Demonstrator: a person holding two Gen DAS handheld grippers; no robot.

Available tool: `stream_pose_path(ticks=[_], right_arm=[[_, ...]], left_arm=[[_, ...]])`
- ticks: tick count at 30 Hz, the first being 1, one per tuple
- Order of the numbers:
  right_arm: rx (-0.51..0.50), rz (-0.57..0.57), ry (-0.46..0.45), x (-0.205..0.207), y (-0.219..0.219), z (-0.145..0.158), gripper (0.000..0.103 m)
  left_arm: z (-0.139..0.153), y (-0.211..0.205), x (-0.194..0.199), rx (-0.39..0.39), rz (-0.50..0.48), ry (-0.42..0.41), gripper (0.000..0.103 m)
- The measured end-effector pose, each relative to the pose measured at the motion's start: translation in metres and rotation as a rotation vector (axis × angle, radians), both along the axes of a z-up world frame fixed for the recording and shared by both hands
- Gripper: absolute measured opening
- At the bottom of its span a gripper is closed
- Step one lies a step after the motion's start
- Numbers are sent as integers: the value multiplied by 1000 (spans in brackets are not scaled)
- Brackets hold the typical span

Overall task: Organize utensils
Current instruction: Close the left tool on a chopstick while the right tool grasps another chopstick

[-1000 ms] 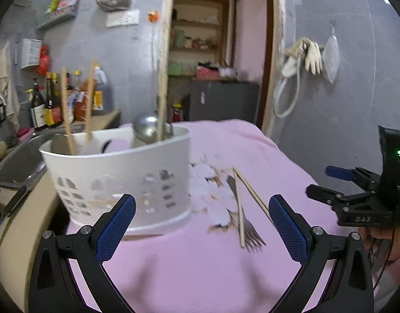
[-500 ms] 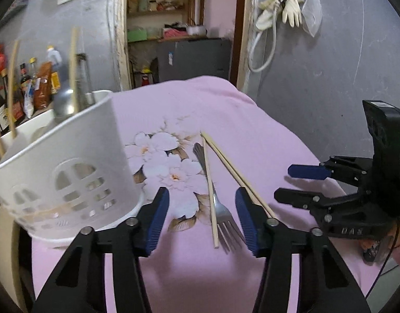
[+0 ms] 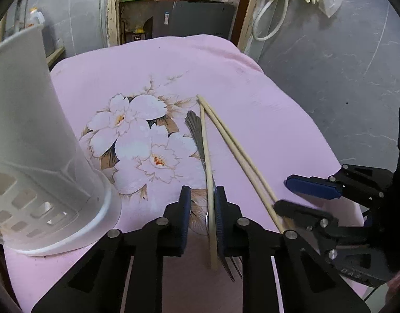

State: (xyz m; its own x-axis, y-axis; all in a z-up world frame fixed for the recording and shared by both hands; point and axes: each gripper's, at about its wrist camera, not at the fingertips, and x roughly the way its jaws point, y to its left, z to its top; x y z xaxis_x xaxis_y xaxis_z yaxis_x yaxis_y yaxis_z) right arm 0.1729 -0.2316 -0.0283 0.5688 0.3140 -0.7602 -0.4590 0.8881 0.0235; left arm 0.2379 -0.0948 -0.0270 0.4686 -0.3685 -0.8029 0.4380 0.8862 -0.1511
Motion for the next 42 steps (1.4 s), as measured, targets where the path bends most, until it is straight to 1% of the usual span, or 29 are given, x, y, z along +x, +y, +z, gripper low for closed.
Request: stream_pose_path(ticks=[3, 6, 8, 9, 10, 11, 16, 19, 23, 25, 29, 33, 35, 39, 42], right_arm=[[9, -13, 12, 4, -2, 0, 20], [-16, -22, 1, 5, 0, 0, 20], [-29, -21, 8, 9, 2, -1, 20], [-36, -21, 12, 10, 4, -3, 18], [-43, -23, 13, 12, 5, -4, 11], [-46, -28, 10, 13, 5, -4, 7], [-31, -57, 2, 10, -3, -1, 3], [-29, -80, 1, 3, -12, 0, 3], [-41, -99, -2, -6, -20, 4, 3], [-47, -97, 17, -5, -20, 4, 3], [-37, -95, 45, 7, -17, 3, 6], [-17, -72, 88, 30, -10, 2, 10], [-21, -61, 90, 40, -5, 3, 11], [-3, -54, 120, 65, 2, 2, 11], [5, -54, 131, 82, 6, 0, 11]], left_arm=[[1, 2, 2, -1, 9, 8, 9], [0, 4, 2, 15, 26, 15, 3], [-1, 2, 3, 14, 35, 19, 3], [-1, 2, 3, 13, 41, 21, 3], [-1, 0, 5, 12, 45, 23, 3], [0, 1, 4, 9, 55, 25, 3], [1, 11, -9, -11, 100, 34, 3], [5, 19, -20, -33, 127, 27, 3], [9, 34, -30, -77, 167, 38, 3], [11, 39, -33, -82, 172, 42, 3], [14, 39, -36, -59, 159, 35, 3], [16, 34, -34, -21, 137, 26, 3], [15, 30, -29, 1, 127, 24, 3], [15, 26, -21, 31, 109, 39, 3], [16, 24, -14, 31, 113, 58, 3]])
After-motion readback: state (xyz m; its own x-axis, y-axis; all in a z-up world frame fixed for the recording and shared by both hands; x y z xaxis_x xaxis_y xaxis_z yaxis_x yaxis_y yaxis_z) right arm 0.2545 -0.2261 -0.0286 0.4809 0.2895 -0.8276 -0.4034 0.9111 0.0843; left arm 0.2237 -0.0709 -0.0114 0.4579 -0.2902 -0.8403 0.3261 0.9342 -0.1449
